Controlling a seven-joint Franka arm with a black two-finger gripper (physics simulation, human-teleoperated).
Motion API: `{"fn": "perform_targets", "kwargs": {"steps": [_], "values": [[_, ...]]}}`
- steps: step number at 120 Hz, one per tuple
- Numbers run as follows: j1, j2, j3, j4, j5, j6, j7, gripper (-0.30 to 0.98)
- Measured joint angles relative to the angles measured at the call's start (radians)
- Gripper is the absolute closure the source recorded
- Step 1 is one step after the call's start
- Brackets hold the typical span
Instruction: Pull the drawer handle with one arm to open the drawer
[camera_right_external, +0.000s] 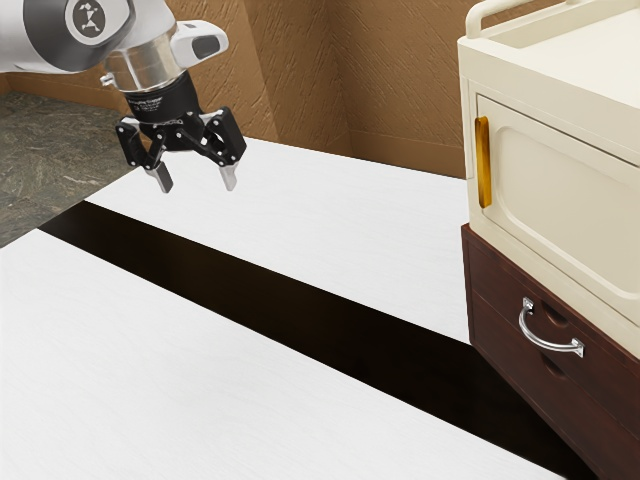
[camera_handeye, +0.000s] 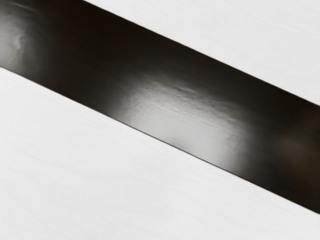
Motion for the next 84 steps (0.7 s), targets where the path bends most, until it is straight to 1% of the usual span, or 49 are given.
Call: {"fn": "perform_targets", "kwargs": {"steps": [13, 17, 25, 33, 50, 74, 80, 84], "values": [[0.000, -0.001, 0.000, 0.001, 0.000, 0.000, -0.003, 0.00], [-0.005, -0.020, 0.000, 0.016, -0.001, -0.004, -0.004, 0.00], [-0.019, -0.100, -0.011, 0.144, 0.003, -0.010, -0.007, 0.00], [-0.018, -0.140, -0.025, 0.191, 0.004, -0.013, -0.008, 0.00], [0.004, -0.116, -0.026, 0.205, 0.004, 0.024, -0.011, 0.00], [0.017, -0.103, -0.029, 0.153, 0.005, 0.045, -0.015, 0.00], [0.017, -0.142, -0.046, 0.084, 0.004, 0.045, -0.016, 0.00], [0.013, -0.189, -0.062, 0.007, 0.004, 0.045, -0.017, 0.00]]}}
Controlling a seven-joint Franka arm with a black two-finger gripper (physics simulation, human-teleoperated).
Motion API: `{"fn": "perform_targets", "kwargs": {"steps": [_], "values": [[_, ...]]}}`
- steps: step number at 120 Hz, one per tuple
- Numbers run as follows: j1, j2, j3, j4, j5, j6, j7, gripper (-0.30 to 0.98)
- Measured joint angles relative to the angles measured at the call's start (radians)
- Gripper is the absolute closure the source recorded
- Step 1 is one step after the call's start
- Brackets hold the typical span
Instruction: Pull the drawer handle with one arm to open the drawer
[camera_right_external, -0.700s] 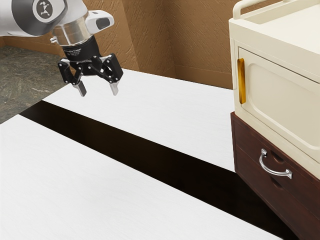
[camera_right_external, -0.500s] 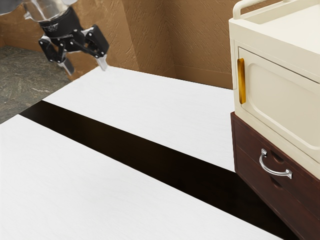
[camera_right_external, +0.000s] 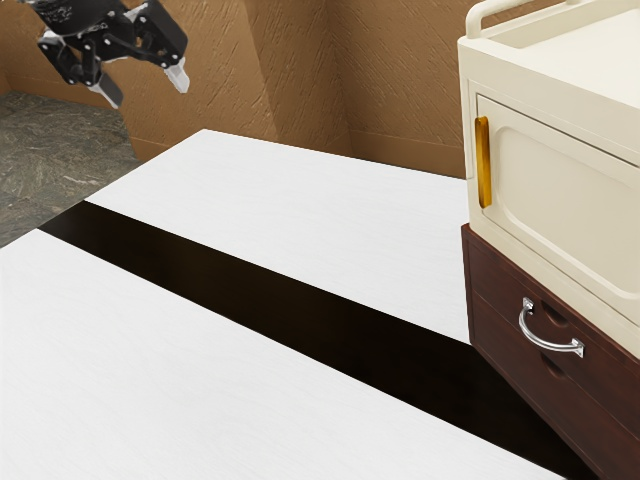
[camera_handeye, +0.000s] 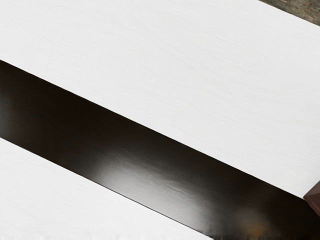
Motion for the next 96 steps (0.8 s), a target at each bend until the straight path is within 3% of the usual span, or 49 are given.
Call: {"fn": "perform_targets", "kwargs": {"steps": [10, 23, 34, 49, 66, 84, 96], "values": [[-0.011, -0.211, -0.051, -0.226, 0.002, 0.003, -0.002, 0.00], [0.103, -0.578, -0.211, -0.479, 0.016, -0.059, -0.006, 0.00], [0.113, -0.742, -0.283, -0.642, 0.003, -0.134, -0.016, 0.00], [0.102, -0.841, -0.359, -0.885, -0.036, -0.109, -0.026, 0.00], [-0.009, -0.850, -0.368, -1.070, -0.092, 0.010, -0.014, 0.00], [-0.037, -0.816, -0.371, -1.066, -0.077, 0.111, 0.268, 0.00], [-0.065, -0.789, -0.440, -1.061, -0.074, 0.182, 0.508, 0.00]]}}
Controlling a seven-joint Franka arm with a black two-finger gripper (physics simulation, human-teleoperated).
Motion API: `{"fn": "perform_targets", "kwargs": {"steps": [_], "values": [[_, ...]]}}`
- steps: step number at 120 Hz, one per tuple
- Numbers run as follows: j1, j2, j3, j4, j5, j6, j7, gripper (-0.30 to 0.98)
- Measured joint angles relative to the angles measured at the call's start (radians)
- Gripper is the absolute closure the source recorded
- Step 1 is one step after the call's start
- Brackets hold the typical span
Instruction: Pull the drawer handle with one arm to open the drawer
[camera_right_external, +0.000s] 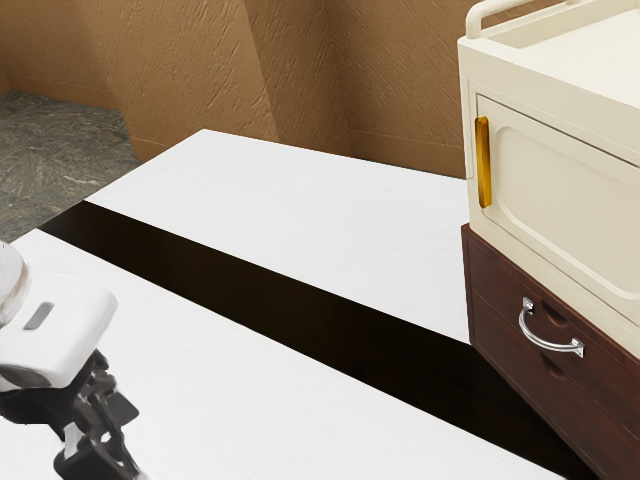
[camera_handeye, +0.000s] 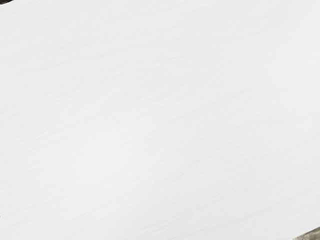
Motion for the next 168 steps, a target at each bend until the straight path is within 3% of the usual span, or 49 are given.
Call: {"fn": "perform_targets", "kwargs": {"steps": [20, 42, 60, 84, 102, 121, 136, 154, 168], "values": [[-0.115, 0.115, -0.031, 0.022, 0.010, 0.103, 0.298, 0.00], [-0.180, 0.249, -0.027, 0.049, 0.033, 0.237, 0.475, 0.00], [-0.183, 0.360, -0.012, 0.118, 0.148, 0.317, 0.581, 0.00], [-0.228, 0.408, -0.001, 0.123, 0.243, 0.437, 0.712, 0.00], [-0.273, 0.424, -0.001, 0.124, 0.233, 0.495, 0.787, 0.00], [-0.293, 0.424, 0.001, 0.122, 0.074, 0.540, 0.862, 0.00], [-0.296, 0.425, 0.018, 0.121, 0.015, 0.558, 0.915, 0.00], [-0.298, 0.495, 0.079, 0.147, 0.007, 0.576, 0.968, 0.00], [-0.296, 0.604, 0.139, 0.212, 0.066, 0.600, 1.004, 0.00]]}}
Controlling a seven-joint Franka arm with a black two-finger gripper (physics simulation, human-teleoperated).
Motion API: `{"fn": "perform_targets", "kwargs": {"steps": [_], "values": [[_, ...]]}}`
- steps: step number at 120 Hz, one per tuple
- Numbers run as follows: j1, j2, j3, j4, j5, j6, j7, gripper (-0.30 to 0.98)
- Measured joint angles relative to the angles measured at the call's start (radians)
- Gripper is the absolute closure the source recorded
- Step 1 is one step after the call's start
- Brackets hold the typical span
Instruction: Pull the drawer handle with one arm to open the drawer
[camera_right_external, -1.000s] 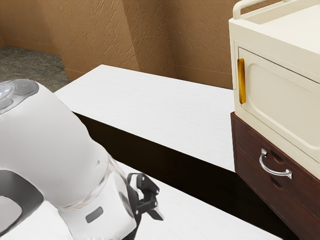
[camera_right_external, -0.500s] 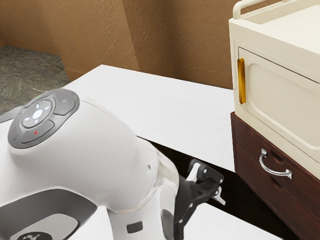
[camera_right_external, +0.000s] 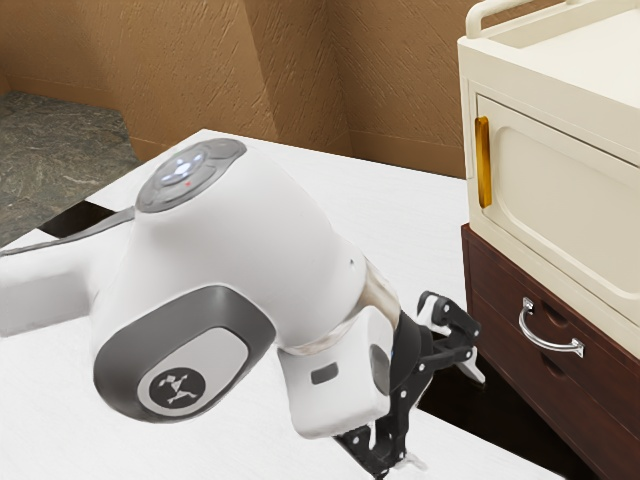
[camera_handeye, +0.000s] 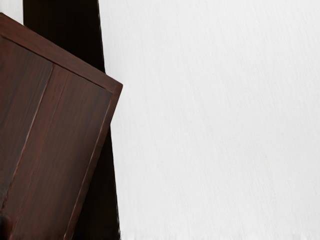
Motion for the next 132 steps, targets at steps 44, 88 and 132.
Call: {"fn": "perform_targets", "kwargs": {"steps": [44, 88, 132], "values": [[-0.059, 0.116, 0.065, 0.097, 0.026, 0.043, 0.114, 0.00], [-0.047, 0.167, 0.069, 0.138, -0.009, 0.057, 0.177, 0.00], [0.201, 0.272, -0.128, 0.230, -0.029, 0.050, 0.212, 0.00]]}}
